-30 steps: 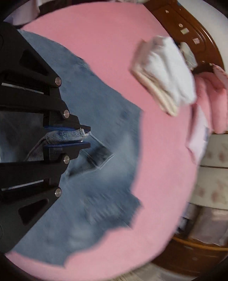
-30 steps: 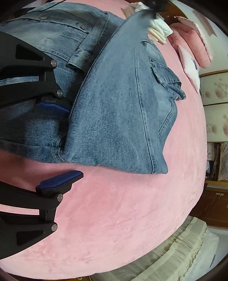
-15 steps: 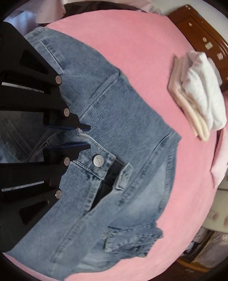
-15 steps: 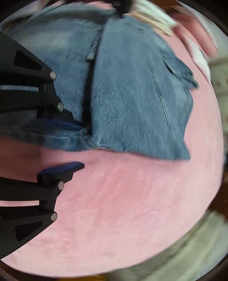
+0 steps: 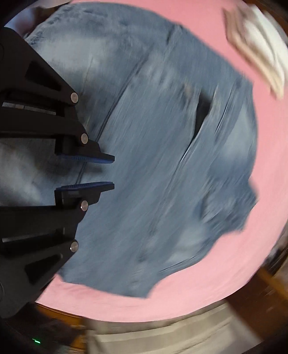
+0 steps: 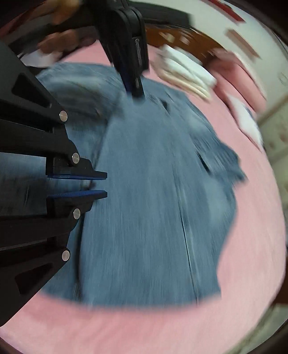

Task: Fold large clothes
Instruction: 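Fold the jacket side inward with the left tool toward the right tool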

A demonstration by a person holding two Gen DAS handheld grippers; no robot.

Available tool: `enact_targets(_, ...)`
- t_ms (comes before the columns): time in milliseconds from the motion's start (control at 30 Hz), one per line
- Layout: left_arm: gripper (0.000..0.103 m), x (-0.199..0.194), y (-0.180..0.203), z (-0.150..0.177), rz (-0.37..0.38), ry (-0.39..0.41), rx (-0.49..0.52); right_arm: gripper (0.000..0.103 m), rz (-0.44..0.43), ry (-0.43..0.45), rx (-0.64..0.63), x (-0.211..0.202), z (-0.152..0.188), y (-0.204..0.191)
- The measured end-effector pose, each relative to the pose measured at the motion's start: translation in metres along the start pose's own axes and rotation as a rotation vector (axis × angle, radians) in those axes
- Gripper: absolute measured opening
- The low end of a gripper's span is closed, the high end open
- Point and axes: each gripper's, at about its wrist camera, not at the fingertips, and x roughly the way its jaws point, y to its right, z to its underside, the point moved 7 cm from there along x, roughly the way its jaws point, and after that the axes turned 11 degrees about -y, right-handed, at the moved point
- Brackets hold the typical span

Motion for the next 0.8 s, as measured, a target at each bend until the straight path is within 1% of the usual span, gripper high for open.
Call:
enact_targets(67,0.014,0.014,0.013,0.004,-0.007,-0.046,0.043,0.011,-0.018,-0.044,0.008,0.017,-0.002,-0.007)
enact_targets(100,0.014,0.024,0.014,0.006,-0.025,-0.064,0.04,0.011,-0.014,-0.056,0.018,0.022,-0.001,-0.006)
enact_targets(133,0.014,0.032,0.012,0.009,-0.057,-0.073,0.021,0.011,-0.017,-0.059,0.041,0.024,0.0,-0.001)
enact_targets(167,0.014,0.042,0.004,0.01,-0.114,-0.099,-0.013,0.011,-0.023,-0.048,0.08,0.023,0.001,0.006)
enact_targets(200,0.012,0.052,-0.006,0.01,-0.137,-0.122,-0.055,0.011,-0.011,-0.031,0.134,0.02,0.003,0.016)
enact_targets(267,0.011,0.053,-0.014,0.004,-0.083,-0.109,-0.114,0.009,0.014,-0.017,0.234,0.013,0.01,0.041)
enact_targets(300,0.011,0.05,-0.02,0.0,-0.087,-0.089,-0.13,0.007,0.038,-0.003,0.278,0.006,0.015,0.056)
enact_targets(333,0.011,0.045,-0.025,-0.004,-0.113,-0.065,-0.133,0.004,0.074,0.015,0.315,-0.002,0.021,0.073)
enact_targets(367,0.011,0.04,-0.033,-0.008,-0.16,-0.036,-0.139,0.0,0.111,0.031,0.347,-0.009,0.026,0.09)
enact_targets(400,0.011,0.034,-0.043,-0.013,-0.235,-0.004,-0.146,0.0,0.131,0.058,0.388,-0.02,0.034,0.108)
enact_targets(433,0.011,0.028,-0.06,-0.019,-0.345,0.029,-0.156,0.0,0.108,0.082,0.426,-0.029,0.04,0.124)
enact_targets(467,0.011,0.025,-0.073,-0.023,-0.409,0.046,-0.167,0.0,0.072,0.092,0.446,-0.034,0.043,0.131)
enact_targets(500,0.011,0.023,-0.092,-0.03,-0.462,0.065,-0.187,0.0,0.084,0.097,0.456,-0.041,0.047,0.137)
enact_targets(533,0.006,0.025,-0.099,-0.033,-0.434,0.067,-0.192,0.0,0.125,0.106,0.43,-0.048,0.049,0.138)
enact_targets(567,0.003,0.029,-0.107,-0.036,-0.379,0.054,-0.208,0.0,0.197,0.108,0.394,-0.051,0.049,0.14)
enact_targets(600,0.003,0.03,-0.11,-0.037,-0.358,0.048,-0.218,0.0,0.231,0.104,0.354,-0.051,0.048,0.136)
enact_targets(633,0.003,0.029,-0.11,-0.038,-0.359,0.048,-0.22,0.0,0.262,0.095,0.334,-0.051,0.046,0.136)
enact_targets(700,0.003,0.025,-0.103,-0.037,-0.413,0.041,-0.203,0.0,0.309,0.097,0.329,-0.054,0.042,0.14)
enact_targets(733,0.003,0.023,-0.093,-0.036,-0.417,0.028,-0.199,0.0,0.323,0.123,0.323,-0.057,0.04,0.132)
enact_targets(767,0.003,0.024,-0.083,-0.034,-0.368,0.015,-0.195,0.0,0.308,0.156,0.31,-0.058,0.037,0.125)
enact_targets(800,0.003,0.025,-0.068,-0.031,-0.268,-0.002,-0.187,0.0,0.268,0.193,0.285,-0.061,0.033,0.115)
